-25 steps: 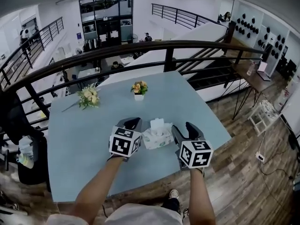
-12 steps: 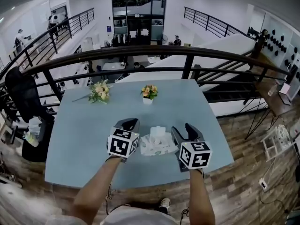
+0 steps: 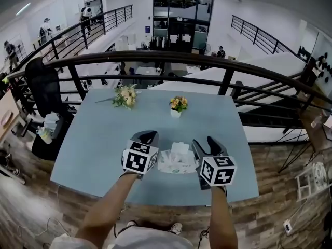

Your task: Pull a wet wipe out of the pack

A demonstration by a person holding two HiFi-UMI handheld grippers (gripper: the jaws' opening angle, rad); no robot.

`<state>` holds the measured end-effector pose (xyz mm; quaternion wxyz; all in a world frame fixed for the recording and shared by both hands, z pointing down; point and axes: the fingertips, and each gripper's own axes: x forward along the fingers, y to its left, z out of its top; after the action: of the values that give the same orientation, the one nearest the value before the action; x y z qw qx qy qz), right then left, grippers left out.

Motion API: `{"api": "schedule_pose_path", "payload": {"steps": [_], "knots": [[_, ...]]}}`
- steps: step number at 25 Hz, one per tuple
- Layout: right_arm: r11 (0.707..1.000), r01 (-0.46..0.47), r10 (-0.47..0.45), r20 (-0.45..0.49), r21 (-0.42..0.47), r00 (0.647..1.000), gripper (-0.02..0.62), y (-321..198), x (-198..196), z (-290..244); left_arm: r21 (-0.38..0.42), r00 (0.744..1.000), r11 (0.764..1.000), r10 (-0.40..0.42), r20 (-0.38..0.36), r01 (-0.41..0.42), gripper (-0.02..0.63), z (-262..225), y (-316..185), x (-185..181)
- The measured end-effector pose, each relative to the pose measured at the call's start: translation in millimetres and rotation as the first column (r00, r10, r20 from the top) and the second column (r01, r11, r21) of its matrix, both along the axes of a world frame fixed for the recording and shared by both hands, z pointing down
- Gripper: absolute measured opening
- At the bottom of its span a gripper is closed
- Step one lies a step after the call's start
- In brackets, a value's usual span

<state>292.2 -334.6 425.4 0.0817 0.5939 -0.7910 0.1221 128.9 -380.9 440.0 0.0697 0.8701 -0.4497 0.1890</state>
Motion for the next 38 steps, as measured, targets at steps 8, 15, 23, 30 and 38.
{"api": "schedule_pose_path", "payload": {"steps": [8,15,23,30,38], "knots": [[0.997,0.075,-0.075,-0.008,-0.008,0.997,0.239,-14.2,-13.7,3.8,0.005,0.996,0.996,-0.086,-0.004,0.086,-0.008,3.9,-2.8,-20.5],[0.995,0.098,-0.098,-0.011,-0.013,0.995,0.239,-19.1,-21.1,7.0,0.009,0.994,0.994,-0.109,-0.008,0.109,-0.008,3.8,-4.6,-28.6],[0.992,0.109,-0.11,-0.009,-0.066,0.994,0.239,-19.4,-29.7,27.5,-0.008,0.995,0.995,-0.1,-0.004,0.1,-0.008,11.5,-4.5,-30.6],[0.983,0.114,-0.118,-0.02,-0.144,0.993,0.238,-14.0,-31.2,60.4,-0.017,0.997,0.997,-0.074,0.006,0.074,-0.008,20.3,0.5,-24.2],[0.963,0.135,-0.138,0.002,-0.234,0.99,0.238,-10.1,-39.9,98.2,-0.029,0.999,0.999,-0.044,0.022,0.044,-0.008,29.7,4.0,-17.3]]}}
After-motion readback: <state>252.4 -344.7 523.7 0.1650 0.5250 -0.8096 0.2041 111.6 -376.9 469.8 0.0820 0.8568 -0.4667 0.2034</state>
